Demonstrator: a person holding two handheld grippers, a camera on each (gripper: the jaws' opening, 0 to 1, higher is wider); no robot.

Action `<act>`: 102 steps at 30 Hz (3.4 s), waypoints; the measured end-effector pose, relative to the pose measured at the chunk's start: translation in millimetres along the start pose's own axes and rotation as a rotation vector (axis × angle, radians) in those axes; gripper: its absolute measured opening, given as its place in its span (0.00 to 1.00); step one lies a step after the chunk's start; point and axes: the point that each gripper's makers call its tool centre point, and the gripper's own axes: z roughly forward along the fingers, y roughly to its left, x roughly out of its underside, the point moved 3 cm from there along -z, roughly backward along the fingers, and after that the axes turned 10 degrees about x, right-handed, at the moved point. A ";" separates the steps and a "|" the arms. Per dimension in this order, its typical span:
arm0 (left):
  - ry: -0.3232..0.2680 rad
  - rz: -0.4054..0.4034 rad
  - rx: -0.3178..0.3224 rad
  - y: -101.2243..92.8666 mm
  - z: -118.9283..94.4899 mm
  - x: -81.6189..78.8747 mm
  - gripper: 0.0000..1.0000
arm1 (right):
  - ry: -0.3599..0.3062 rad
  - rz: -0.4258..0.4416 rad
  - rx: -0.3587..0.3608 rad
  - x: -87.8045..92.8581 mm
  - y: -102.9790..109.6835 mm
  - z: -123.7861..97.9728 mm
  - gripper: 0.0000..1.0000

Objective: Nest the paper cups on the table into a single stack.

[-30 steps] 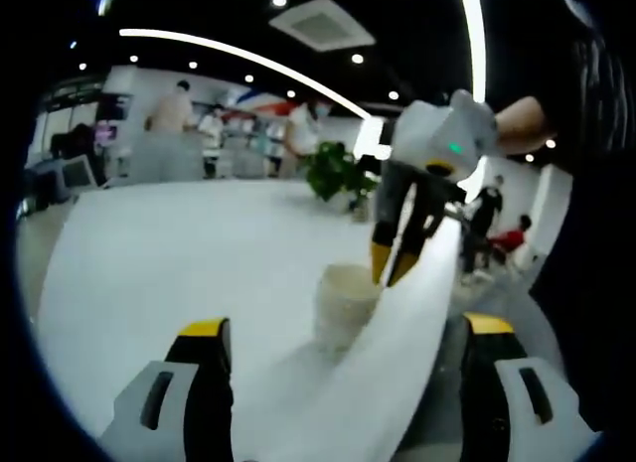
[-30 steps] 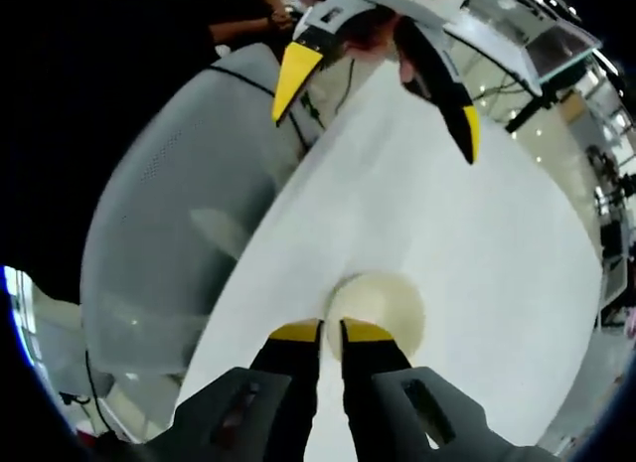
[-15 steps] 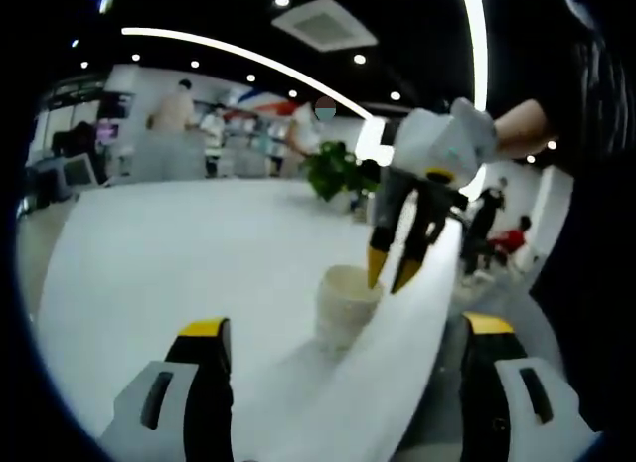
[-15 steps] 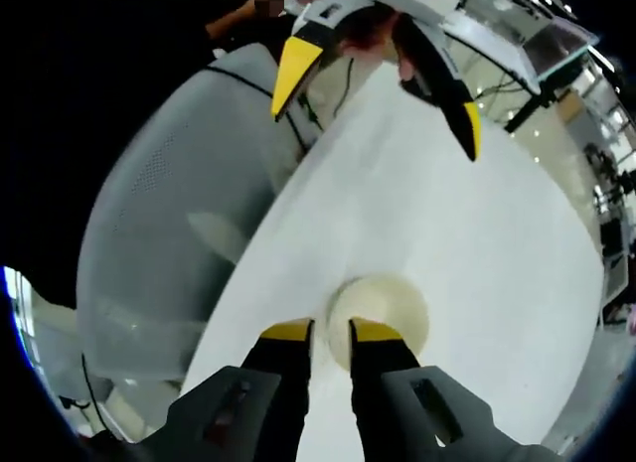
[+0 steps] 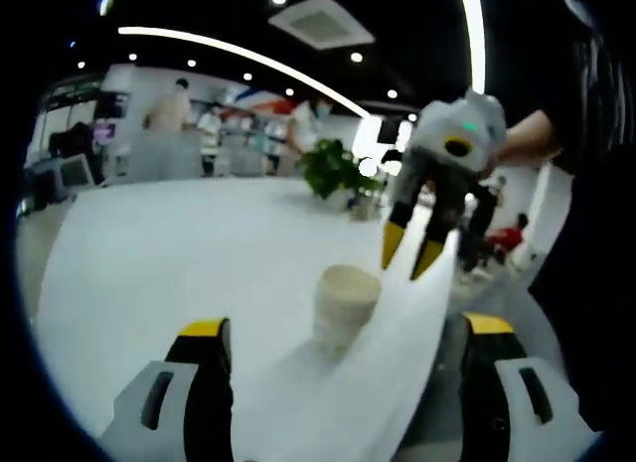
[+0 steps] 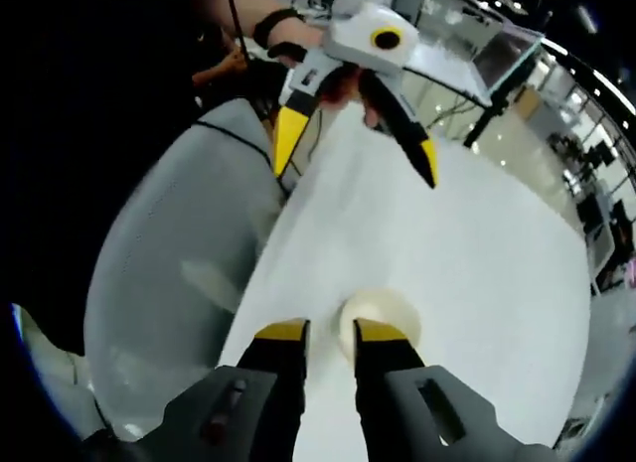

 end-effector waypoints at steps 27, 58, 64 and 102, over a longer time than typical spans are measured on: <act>0.033 0.025 0.031 2.3 1.3 1.1 0.94 | -0.224 0.576 0.280 32.8 -13.7 -36.1 0.39; 0.125 0.109 0.063 10.1 25.5 21.6 0.93 | -0.208 0.727 0.353 80.4 21.8 3.2 0.65; 0.147 0.114 0.088 10.3 34.4 27.4 0.94 | -0.237 0.745 0.351 85.9 17.5 12.1 0.64; 0.179 0.137 0.149 32.0 95.7 52.0 0.69 | -0.309 0.607 0.213 87.5 -5.9 64.2 0.57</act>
